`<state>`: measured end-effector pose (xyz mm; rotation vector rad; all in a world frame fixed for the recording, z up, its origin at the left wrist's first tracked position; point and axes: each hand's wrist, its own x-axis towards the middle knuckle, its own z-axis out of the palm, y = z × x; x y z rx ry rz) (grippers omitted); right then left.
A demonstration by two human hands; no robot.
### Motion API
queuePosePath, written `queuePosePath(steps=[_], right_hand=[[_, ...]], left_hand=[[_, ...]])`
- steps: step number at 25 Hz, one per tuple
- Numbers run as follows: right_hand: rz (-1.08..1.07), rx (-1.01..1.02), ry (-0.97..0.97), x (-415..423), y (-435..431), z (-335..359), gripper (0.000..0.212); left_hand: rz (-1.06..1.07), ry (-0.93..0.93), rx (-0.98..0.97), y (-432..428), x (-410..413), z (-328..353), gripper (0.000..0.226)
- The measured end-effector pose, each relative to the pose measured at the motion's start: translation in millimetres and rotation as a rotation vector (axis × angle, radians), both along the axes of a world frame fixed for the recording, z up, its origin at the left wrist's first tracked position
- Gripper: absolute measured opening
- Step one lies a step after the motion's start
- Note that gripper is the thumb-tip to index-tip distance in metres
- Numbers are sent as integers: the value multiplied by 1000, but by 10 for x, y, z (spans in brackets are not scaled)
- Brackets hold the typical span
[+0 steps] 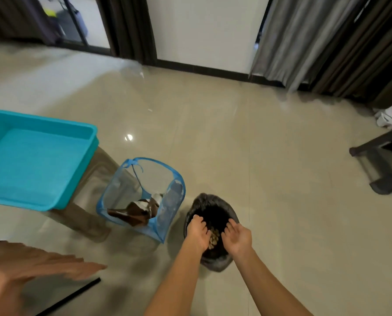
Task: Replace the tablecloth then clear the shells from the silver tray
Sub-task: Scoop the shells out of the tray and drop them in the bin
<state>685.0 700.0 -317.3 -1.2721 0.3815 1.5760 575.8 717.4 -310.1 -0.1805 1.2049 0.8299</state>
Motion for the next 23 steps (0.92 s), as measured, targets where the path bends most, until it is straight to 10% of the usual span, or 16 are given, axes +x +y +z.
queuePosePath(steps=[10,23], right_hand=[[507,295,-17,-1368,-133,2293,33],[1366,720,50,-5012,-2012,3648,16]], left_hand=[[225,185,309,-477,-1401,2351,46],[754,876,360,-3173,-4493,3585,21]])
